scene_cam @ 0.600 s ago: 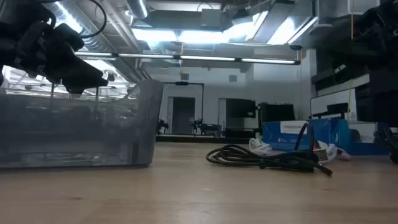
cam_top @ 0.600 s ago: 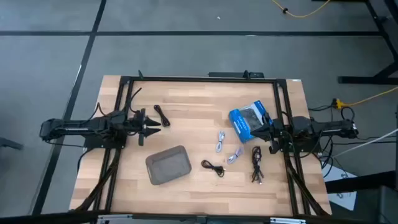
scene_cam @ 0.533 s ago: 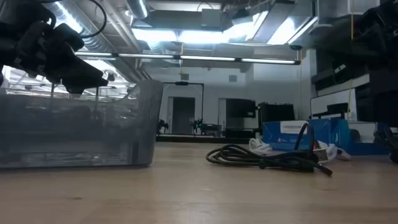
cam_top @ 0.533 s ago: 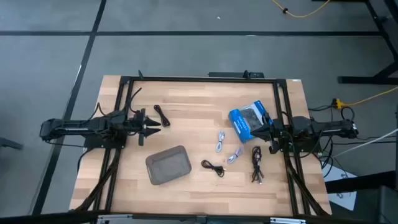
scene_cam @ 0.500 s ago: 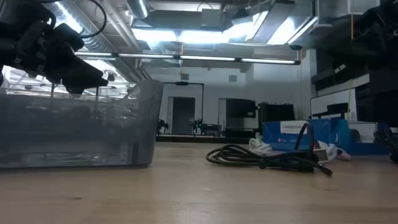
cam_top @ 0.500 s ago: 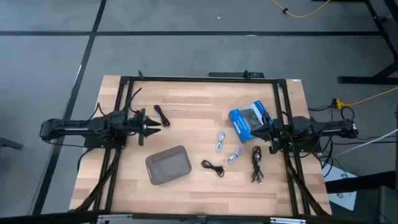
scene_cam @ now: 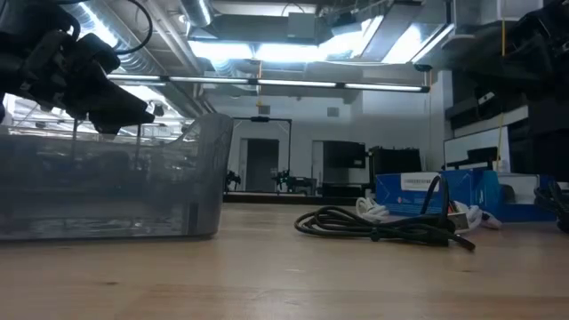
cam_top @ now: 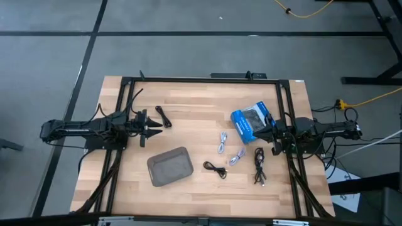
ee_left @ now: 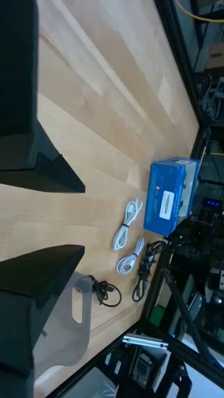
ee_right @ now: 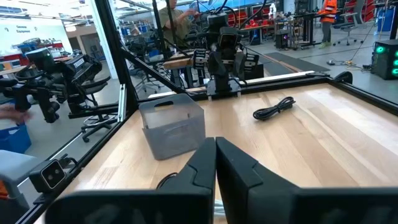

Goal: Pick and place USB-C Cables

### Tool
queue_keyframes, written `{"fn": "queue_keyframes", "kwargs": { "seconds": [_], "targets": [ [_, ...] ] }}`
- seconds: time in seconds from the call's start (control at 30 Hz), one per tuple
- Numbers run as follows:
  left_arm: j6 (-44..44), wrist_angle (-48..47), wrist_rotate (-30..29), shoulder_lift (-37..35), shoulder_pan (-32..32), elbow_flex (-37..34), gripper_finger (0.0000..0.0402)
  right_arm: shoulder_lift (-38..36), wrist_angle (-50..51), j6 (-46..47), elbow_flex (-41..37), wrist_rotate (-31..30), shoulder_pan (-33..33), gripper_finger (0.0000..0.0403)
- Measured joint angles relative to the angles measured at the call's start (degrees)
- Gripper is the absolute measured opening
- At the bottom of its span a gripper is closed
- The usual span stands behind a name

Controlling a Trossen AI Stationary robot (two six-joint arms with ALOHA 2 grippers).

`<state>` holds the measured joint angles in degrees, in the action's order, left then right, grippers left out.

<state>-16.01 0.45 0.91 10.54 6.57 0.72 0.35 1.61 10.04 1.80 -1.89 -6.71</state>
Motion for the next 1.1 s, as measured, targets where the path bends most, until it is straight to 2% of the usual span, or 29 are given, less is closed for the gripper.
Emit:
{"fn": "queue_keyframes", "kwargs": {
  "seconds": [0.27,0.5,0.77,0.87,0.93,1.0,1.1],
  "targets": [
    [0.8,0.3,-1.6,0.0,0.0,0.0,0.0140,0.0,0.0,0.0,0.0,0.0,0.0,0.0017],
    [1.8,10.6,-3.4,0.0,0.1,0.0,0.0140,0.0,-3.4,-0.1,0.0,0.0,0.0,0.0017],
    [-4.8,14.6,-3.3,0.0,0.1,0.0,0.0140,0.0,-11.4,0.4,0.0,-0.4,0.0,0.0017],
    [-4.5,14.8,-3.4,0.0,0.1,0.0,0.0140,0.0,-13.6,-1.7,0.0,-8.1,0.0,0.0016],
    [-4.5,14.8,-3.4,0.0,0.1,0.0,0.0140,0.0,-14.3,0.5,0.0,-12.2,0.1,0.0017],
    [-4.2,14.8,-3.5,0.0,0.1,0.0,0.0140,0.0,-15.2,0.6,0.0,-13.8,0.1,0.0016],
    [-4.0,17.3,-6.7,0.0,0.1,0.0,0.0140,0.1,-25.0,-2.2,-0.1,-15.0,0.1,0.0017]
  ]
}}
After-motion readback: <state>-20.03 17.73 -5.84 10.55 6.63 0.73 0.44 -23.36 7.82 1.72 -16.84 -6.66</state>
